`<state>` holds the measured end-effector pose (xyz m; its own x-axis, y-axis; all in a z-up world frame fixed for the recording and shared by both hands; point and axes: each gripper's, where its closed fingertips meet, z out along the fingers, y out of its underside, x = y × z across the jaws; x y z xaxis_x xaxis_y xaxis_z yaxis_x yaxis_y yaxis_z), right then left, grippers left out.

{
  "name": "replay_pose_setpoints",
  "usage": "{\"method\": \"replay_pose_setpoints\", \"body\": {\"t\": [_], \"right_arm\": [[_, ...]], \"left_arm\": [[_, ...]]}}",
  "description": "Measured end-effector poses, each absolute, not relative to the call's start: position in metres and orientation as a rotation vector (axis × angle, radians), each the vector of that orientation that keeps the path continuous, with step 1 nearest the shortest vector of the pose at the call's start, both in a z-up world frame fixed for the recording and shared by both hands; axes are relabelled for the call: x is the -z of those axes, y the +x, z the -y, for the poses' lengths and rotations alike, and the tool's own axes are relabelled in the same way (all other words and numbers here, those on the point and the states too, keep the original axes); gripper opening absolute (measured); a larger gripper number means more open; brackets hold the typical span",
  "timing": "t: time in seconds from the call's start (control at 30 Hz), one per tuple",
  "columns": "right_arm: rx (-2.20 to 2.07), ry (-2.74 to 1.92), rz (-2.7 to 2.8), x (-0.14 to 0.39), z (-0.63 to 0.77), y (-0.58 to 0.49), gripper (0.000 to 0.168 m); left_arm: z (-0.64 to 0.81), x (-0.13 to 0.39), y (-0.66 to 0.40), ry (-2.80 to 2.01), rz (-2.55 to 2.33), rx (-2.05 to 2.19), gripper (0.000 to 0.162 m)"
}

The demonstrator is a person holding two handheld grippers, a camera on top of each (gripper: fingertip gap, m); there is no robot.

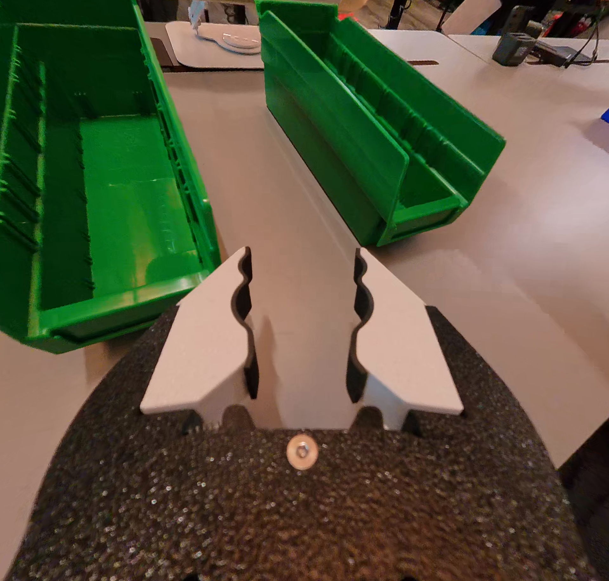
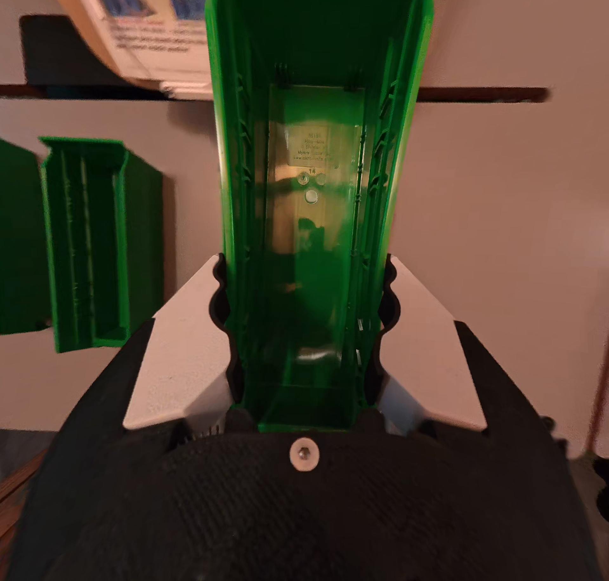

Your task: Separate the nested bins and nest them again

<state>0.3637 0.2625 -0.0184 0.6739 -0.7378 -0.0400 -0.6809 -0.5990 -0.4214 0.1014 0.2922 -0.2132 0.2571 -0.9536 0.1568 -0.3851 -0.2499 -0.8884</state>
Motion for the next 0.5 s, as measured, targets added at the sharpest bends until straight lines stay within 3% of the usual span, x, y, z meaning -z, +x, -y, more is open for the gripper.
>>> {"method": "replay_pose_setpoints", "body": {"t": [0.17,0.5], "right_arm": [[0.332,-2.448,-1.263,0.016,-0.178,0.433,0.095],[0.349,-2.426,-1.453,0.108,-0.053,0.522,0.096]], "left_arm": [[-0.301,0.194,0.093,-1.751,-1.171,0.979,0.060],[-0.315,0.170,0.080,-1.731,-1.089,1.019,0.058]]}}
